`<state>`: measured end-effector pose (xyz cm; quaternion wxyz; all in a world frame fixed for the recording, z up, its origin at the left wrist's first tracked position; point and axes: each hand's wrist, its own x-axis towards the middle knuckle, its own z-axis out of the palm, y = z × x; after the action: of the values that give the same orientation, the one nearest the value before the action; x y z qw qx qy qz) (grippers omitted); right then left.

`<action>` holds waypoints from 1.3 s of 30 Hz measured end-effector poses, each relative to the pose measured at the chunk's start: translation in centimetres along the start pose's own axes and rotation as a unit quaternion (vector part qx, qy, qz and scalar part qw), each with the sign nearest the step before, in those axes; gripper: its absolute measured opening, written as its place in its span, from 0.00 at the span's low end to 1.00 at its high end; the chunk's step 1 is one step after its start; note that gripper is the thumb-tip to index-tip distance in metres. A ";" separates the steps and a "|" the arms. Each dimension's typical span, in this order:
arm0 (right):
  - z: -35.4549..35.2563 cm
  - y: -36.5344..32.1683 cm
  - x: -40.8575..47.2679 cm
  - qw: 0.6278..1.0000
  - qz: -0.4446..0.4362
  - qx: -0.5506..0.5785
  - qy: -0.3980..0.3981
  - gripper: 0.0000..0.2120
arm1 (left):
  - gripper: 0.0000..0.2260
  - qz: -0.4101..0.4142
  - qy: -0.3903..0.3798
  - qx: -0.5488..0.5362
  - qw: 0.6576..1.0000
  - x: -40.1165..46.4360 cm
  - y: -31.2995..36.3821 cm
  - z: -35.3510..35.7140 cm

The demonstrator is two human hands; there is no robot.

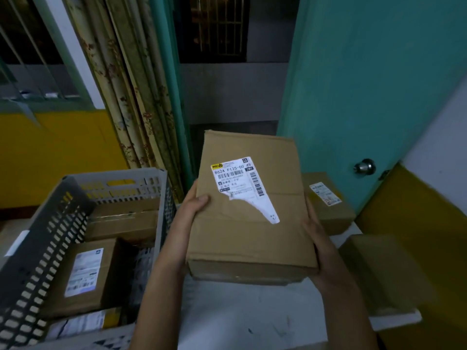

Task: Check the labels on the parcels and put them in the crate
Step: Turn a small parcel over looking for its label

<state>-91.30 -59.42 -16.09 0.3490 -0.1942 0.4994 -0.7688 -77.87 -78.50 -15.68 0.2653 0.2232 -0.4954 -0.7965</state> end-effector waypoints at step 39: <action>-5.8 -4.4 1.3 0.976 -0.100 -0.194 -0.001 0.38 | 0.41 0.195 0.076 0.261 0.943 -1.7 -3.8 7.8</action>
<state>-97.43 -55.53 -14.64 0.2262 -0.3081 0.6169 -0.6880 -82.16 -70.77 -15.77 0.3847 0.2436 -0.6978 -0.5530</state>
